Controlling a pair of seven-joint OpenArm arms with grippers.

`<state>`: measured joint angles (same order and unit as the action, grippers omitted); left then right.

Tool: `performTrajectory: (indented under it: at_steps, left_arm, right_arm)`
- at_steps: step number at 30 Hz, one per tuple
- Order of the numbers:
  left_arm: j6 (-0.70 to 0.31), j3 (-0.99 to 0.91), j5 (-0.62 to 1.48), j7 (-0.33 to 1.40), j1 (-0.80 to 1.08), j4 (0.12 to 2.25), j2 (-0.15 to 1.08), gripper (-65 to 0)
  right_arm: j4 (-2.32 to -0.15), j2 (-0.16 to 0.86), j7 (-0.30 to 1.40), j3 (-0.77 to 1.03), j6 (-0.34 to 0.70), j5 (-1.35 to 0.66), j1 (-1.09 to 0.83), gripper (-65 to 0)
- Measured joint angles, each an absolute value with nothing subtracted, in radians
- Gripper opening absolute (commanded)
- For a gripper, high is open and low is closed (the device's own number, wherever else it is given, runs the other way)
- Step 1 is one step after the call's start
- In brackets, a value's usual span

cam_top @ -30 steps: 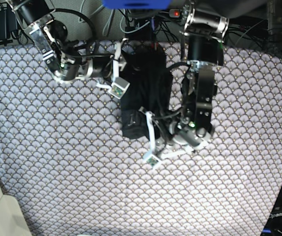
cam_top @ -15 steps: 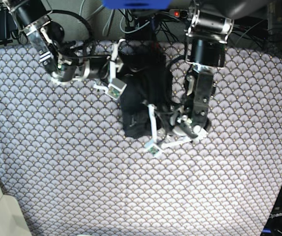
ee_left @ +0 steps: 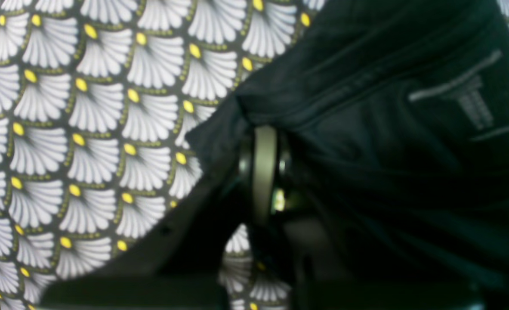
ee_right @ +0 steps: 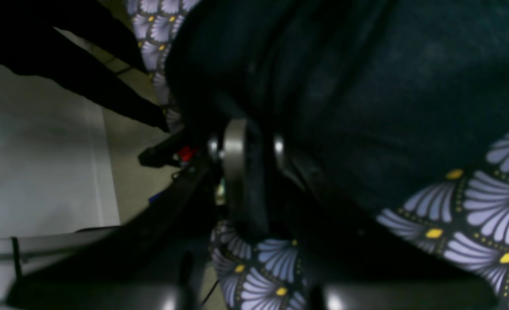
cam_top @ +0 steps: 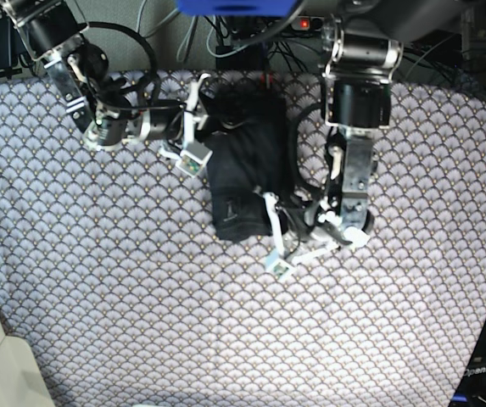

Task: Fold the T-shirt properly
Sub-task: 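Grasp the bundle with the left gripper and fold it over lengthwise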

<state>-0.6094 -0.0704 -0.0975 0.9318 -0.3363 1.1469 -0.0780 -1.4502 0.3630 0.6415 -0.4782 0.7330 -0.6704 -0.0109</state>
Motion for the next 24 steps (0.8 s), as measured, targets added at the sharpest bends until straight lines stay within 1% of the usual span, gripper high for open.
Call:
performTrajectory:
  at_steps: [4, 10, 14, 17, 20, 24]
  left_arm:
    - [-0.61, -0.07, -0.103, 0.934, -0.339, 1.155, -0.081, -65.0]
    - [-0.605, -0.069, -0.128, 0.955, -0.356, 1.172, -0.118, -65.0]
    - [-0.603, -0.067, -0.131, 0.96, -0.361, 1.201, -0.139, -65.0]
    - [-0.603, -0.067, -0.13, 0.979, -0.357, 1.286, -0.146, -65.0]
    - [-0.604, -0.067, -0.13, 1.072, -0.36, 1.385, -0.148, -65.0]
    - [-0.609, -0.07, -0.126, 1.145, -0.318, 1.586, -0.15, -65.0]
  right_arm:
    - [-1.452, 0.363, 0.642, -0.478, 0.733, -0.67, -0.011, -58.1]
    - [-1.453, 0.363, 0.643, -0.478, 0.733, -0.67, -0.011, -58.1]
    - [-1.503, 0.365, 0.679, -0.478, 0.731, -0.637, -0.015, -58.1]
    - [-1.555, 0.386, 0.711, -0.479, 0.717, -0.624, -0.023, -58.1]
    - [-1.596, 0.398, 0.748, -0.477, 0.712, -0.608, -0.025, -58.1]
    - [-1.66, 0.401, 0.78, -0.474, 0.701, -0.59, -0.035, -58.1]
